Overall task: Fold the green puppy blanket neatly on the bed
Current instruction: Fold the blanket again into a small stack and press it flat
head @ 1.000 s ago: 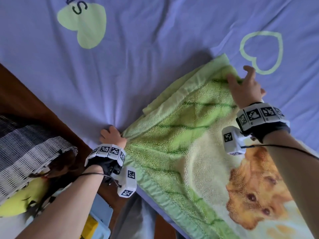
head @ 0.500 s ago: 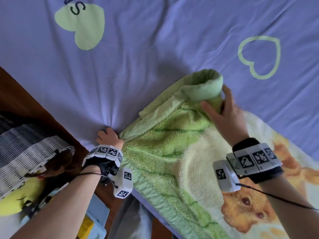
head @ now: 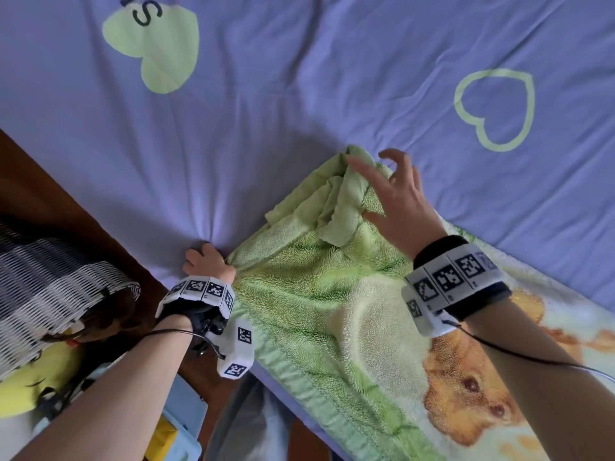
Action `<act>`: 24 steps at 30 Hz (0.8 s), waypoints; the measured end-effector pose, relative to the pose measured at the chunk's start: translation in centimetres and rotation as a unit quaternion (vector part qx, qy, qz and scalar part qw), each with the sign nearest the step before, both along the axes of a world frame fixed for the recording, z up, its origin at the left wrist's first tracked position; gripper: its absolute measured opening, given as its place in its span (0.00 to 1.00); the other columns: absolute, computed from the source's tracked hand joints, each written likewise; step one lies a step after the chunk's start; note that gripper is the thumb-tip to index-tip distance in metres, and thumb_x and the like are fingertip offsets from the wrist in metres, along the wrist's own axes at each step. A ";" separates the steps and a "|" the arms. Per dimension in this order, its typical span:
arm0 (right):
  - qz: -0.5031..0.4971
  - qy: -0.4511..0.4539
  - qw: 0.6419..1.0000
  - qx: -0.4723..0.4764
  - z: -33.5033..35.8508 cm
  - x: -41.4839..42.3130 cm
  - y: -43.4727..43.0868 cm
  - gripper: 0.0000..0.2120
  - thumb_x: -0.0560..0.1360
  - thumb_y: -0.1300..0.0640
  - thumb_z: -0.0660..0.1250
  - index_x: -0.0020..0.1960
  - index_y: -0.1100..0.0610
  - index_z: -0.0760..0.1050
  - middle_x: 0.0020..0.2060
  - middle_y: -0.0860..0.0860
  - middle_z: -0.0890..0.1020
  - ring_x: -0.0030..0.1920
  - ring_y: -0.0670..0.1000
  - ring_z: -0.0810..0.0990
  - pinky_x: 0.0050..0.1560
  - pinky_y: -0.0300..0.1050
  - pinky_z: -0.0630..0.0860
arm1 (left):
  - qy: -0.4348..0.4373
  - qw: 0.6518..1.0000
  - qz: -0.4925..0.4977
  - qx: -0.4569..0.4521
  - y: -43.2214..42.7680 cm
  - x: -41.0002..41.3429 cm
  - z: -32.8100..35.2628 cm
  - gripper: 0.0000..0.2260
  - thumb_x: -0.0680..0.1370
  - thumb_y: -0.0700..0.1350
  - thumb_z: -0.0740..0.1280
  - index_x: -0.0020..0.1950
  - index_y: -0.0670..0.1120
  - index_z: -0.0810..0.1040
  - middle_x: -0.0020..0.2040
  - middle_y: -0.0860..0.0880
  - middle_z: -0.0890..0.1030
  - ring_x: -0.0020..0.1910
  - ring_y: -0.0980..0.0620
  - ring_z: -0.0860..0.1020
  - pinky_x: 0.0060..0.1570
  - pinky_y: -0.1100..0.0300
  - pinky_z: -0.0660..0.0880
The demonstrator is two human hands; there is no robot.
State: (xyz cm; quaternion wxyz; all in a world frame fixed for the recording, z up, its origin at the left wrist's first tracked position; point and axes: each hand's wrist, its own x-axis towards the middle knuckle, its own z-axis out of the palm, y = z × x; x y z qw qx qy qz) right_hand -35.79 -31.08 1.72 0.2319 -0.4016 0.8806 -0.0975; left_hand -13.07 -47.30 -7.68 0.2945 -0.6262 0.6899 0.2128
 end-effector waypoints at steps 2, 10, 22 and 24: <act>0.040 -0.011 0.999 0.030 -0.1 -0.5 -0.4 0.31 0.70 0.61 0.73 0.69 0.44 0.68 0.70 0.54 0.61 0.64 0.59 0.64 0.58 0.56 0.74 | 0.003 1.000 0.001 -0.004 0.0 0.0 0.0 0.21 0.75 0.37 0.65 0.66 0.36 0.64 0.66 0.34 0.63 0.65 0.35 0.64 0.62 0.48 0.64; 0.022 0.052 0.998 0.026 0.2 -2.1 0.9 0.12 0.68 0.58 0.72 0.48 0.56 0.73 0.64 0.52 0.70 0.62 0.59 0.66 0.40 0.51 0.73 | 0.016 1.000 0.008 -0.014 0.3 0.0 0.1 0.19 0.74 0.36 0.65 0.64 0.36 0.66 0.65 0.34 0.64 0.63 0.35 0.65 0.59 0.48 0.65; 0.111 0.054 0.988 0.091 0.5 -2.8 2.4 0.30 0.72 0.68 0.61 0.69 0.45 0.66 0.52 0.50 0.76 0.50 0.56 0.80 0.36 0.44 0.69 | 0.015 1.000 0.009 -0.011 0.1 0.2 -0.2 0.19 0.73 0.35 0.66 0.63 0.36 0.66 0.64 0.35 0.64 0.63 0.36 0.66 0.59 0.48 0.66; 0.124 0.058 0.983 0.119 0.6 -3.2 2.3 0.36 0.71 0.68 0.60 0.74 0.42 0.59 0.54 0.51 0.75 0.54 0.55 0.77 0.39 0.46 0.70 | 0.018 1.000 0.010 -0.013 0.1 0.2 -0.3 0.19 0.72 0.34 0.66 0.62 0.36 0.66 0.64 0.34 0.64 0.62 0.36 0.66 0.58 0.48 0.66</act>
